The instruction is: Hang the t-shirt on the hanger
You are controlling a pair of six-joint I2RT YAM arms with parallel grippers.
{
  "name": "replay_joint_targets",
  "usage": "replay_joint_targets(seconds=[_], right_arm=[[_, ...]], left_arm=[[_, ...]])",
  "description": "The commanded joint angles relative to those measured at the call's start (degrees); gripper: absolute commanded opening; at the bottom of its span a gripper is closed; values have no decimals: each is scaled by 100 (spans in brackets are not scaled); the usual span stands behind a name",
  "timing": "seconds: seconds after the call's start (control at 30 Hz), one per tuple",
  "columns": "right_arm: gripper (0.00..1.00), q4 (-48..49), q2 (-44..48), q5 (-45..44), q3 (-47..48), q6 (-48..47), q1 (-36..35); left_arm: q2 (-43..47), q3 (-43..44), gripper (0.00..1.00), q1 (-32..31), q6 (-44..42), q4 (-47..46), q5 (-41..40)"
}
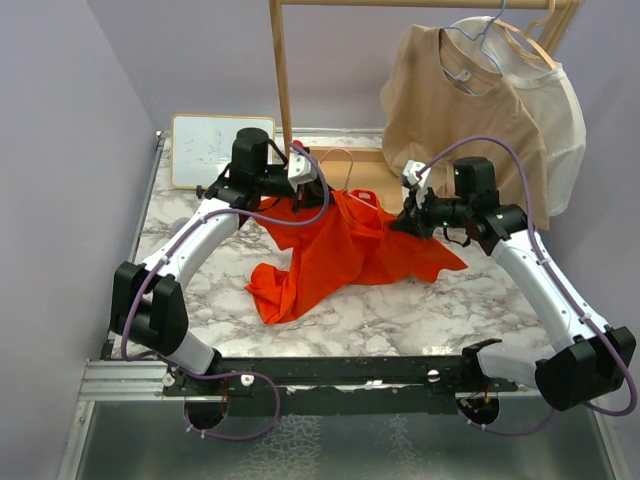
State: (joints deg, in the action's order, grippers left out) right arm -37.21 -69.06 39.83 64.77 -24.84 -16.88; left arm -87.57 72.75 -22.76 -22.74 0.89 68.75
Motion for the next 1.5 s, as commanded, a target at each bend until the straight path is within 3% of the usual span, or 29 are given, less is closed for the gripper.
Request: replay_joint_targets(seconds=[0.0,0.13,0.3,0.93,1.13,1.47], right_arm=[[1,258,272,-247,196,89,27],[1,131,423,-327,239,145,27],[1,162,649,-359,160,259,27],[1,3,1331,-609,165,647,27],[1,80,1469,-779,220,785,27],[1,477,1574,-1714,391,1079,27]], left_arm=[[-42,203,9,43,-56,27,28],[-150,289,23,155,-54,209,-211],[-396,443,27,382,4,370,-390],[-738,457,29,1067,-658,746,-902],[-773,392,39,1306,220,-159,-1057],[-559,919,41,1336,1232,-855,-769]])
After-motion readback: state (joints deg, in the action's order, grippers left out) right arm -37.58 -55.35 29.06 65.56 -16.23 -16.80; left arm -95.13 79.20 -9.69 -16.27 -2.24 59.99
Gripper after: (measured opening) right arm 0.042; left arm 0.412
